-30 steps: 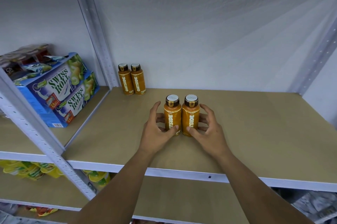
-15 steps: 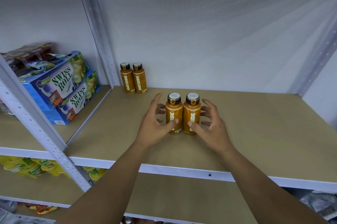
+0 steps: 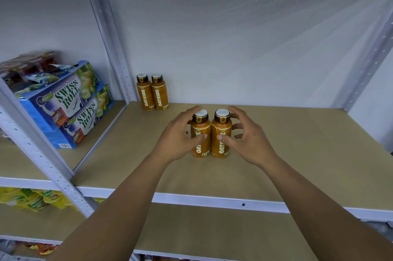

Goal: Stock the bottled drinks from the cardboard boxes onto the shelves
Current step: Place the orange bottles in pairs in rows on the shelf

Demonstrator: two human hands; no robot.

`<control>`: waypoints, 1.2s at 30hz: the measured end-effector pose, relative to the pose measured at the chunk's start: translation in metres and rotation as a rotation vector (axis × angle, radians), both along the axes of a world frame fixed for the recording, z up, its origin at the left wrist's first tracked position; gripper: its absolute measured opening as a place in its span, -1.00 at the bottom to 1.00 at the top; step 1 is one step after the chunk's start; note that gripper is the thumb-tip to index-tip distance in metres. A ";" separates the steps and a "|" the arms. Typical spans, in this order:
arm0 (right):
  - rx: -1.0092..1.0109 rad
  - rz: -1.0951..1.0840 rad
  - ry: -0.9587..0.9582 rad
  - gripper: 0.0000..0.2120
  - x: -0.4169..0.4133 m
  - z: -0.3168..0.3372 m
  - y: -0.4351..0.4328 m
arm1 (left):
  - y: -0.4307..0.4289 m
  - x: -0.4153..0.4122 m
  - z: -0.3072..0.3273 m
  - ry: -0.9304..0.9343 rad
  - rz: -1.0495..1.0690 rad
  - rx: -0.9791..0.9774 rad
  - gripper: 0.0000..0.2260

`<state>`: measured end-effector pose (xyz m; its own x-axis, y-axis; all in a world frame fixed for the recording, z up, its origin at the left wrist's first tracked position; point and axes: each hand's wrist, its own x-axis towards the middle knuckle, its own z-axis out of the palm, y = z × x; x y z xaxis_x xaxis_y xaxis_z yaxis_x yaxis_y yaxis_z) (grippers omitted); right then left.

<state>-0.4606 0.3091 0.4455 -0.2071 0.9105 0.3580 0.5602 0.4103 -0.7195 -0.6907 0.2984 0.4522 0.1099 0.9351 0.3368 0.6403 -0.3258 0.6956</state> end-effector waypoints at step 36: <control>0.010 0.000 -0.031 -0.30 -0.019 -0.005 0.090 | 0.086 -0.007 -0.003 -0.035 0.019 -0.026 -0.30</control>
